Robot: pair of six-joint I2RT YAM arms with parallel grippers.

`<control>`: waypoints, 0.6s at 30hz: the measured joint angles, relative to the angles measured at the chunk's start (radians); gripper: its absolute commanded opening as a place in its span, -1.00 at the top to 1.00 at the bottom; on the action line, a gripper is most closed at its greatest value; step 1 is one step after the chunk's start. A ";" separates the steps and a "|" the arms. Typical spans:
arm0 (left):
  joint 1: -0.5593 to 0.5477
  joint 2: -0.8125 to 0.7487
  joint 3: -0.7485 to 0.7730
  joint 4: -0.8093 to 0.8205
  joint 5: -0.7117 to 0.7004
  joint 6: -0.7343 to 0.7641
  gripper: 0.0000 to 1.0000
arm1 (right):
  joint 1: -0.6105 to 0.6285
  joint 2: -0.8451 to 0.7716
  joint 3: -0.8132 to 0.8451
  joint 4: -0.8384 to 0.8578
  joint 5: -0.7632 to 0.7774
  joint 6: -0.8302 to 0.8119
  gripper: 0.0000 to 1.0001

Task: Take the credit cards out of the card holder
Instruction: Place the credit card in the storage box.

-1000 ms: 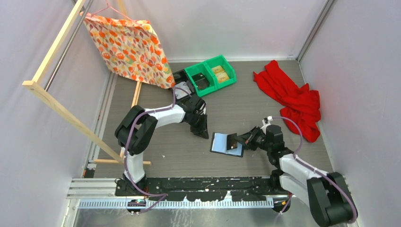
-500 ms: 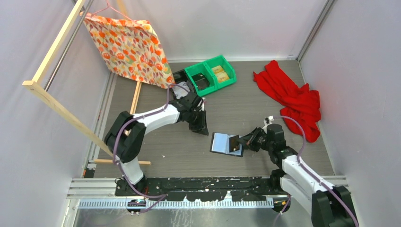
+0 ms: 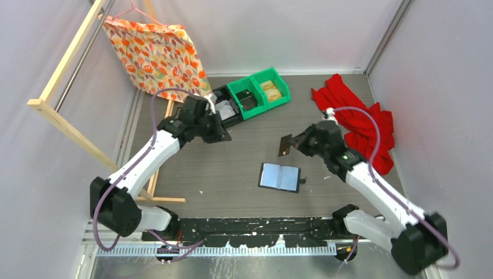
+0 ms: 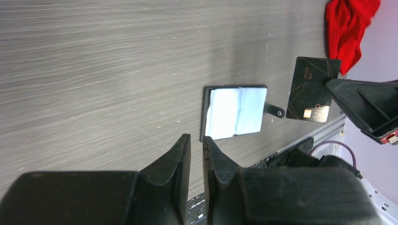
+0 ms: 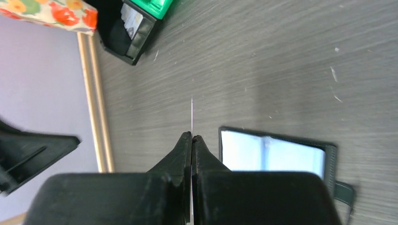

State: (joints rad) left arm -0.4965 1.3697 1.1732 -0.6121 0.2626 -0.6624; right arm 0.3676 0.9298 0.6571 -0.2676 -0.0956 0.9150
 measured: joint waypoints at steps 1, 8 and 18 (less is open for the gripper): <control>0.020 -0.025 -0.012 -0.003 -0.005 0.000 0.65 | 0.060 0.050 0.039 -0.003 0.064 0.009 0.98; 0.117 -0.182 -0.104 -0.080 -0.035 0.002 0.64 | 0.261 0.470 0.423 0.027 0.463 0.103 0.99; 0.152 -0.328 -0.144 -0.189 -0.074 0.012 0.62 | 0.258 1.001 0.908 0.117 0.707 0.167 0.99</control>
State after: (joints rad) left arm -0.3447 1.0412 1.0290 -0.8009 0.1886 -0.6506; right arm 0.6258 1.9308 1.5646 -0.1505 0.6113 1.0821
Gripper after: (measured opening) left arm 0.184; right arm 0.017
